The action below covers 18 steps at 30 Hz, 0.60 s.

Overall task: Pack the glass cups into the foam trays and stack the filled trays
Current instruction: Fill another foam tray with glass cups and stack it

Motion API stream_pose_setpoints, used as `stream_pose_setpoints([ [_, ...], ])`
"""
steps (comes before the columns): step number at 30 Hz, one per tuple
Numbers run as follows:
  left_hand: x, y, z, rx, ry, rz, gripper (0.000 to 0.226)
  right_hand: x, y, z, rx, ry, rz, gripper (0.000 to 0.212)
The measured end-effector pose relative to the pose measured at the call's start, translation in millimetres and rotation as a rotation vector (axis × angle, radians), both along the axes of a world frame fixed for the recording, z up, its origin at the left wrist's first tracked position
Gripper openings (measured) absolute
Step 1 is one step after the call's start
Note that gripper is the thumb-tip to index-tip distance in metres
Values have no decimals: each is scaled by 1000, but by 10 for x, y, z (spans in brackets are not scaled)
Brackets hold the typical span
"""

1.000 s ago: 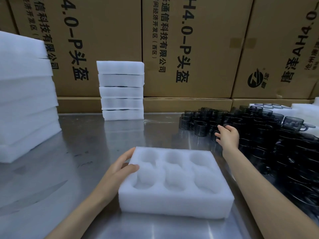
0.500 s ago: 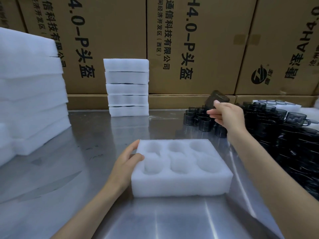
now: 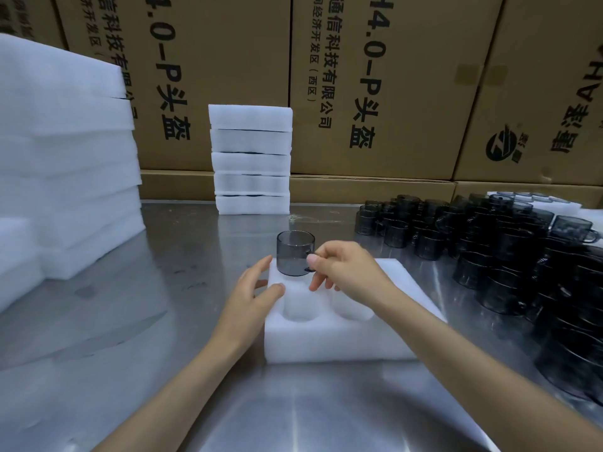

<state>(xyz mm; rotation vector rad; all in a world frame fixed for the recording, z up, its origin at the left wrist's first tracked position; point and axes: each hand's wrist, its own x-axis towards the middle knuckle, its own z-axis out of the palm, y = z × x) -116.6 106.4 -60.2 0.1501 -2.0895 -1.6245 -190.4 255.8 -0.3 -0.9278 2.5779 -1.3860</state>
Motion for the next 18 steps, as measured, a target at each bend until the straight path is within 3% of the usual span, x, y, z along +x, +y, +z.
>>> stream_pose_setpoints([
  [4, -13, -16, -9, -17, -37, 8, 68, 41, 2, -36, 24, 14, 9, 25],
  [18, -5, -12, -12, -1, -26, 34, 70, 52, 63, -28, 143, -15, 30, 31],
])
